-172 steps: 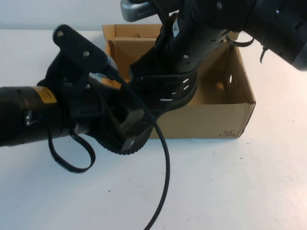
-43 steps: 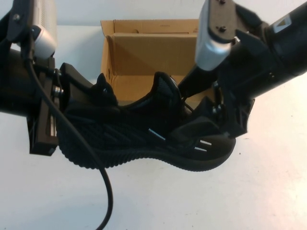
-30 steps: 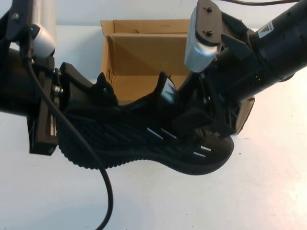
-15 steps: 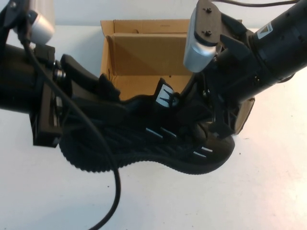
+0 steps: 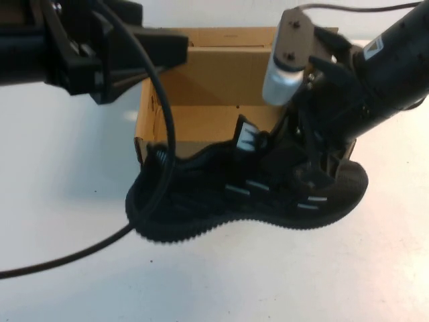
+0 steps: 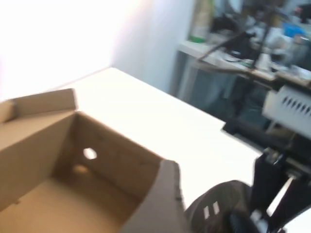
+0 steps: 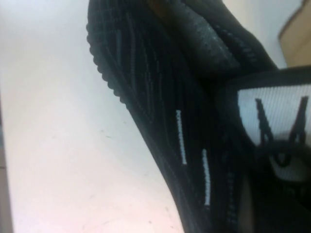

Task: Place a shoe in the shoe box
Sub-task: Place the shoe in the shoe box

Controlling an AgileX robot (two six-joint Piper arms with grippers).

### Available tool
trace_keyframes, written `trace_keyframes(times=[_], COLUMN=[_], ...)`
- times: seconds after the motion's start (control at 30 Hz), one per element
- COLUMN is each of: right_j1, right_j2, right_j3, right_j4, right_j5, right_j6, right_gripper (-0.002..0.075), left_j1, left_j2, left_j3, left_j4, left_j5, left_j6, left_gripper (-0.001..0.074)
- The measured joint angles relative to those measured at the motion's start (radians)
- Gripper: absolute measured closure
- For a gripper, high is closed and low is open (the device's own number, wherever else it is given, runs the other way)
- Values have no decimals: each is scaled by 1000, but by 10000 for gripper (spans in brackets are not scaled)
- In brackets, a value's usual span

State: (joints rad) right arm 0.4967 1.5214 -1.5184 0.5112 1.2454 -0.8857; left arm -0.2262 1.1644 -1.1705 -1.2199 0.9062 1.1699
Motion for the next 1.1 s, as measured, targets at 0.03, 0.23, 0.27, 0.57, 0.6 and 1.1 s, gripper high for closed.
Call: trace_keyframes(times=[0.03,0.23,0.27,0.57,0.6,1.1], right_j1=[-10,-81,-86,-92,-92,-92], right_j2=[7,75,91,338,371,765], right_j3=[-13,-172,-210,-502,-534,-851], right_j4=[-1,-23,-43,-160,-169,-227], right_j5=[0,-18,-23,-30,-30,-118], right_j6=[10,72,89,138,138,139], right_gripper=[701,701,701,701,701,703], left_j1=[0,0,0,0,0,0], left_j2=[-2,-4,-4,-4,-6,-6], left_j3=[0,0,0,29,41,149], left_j4=[17,184,209,449,456,477], left_j5=[-21,-58,-59,-59,-54,-17], left_j6=[-18,-123,-143,-353,-360,-373], left_gripper=[135,604,650,734,735,736])
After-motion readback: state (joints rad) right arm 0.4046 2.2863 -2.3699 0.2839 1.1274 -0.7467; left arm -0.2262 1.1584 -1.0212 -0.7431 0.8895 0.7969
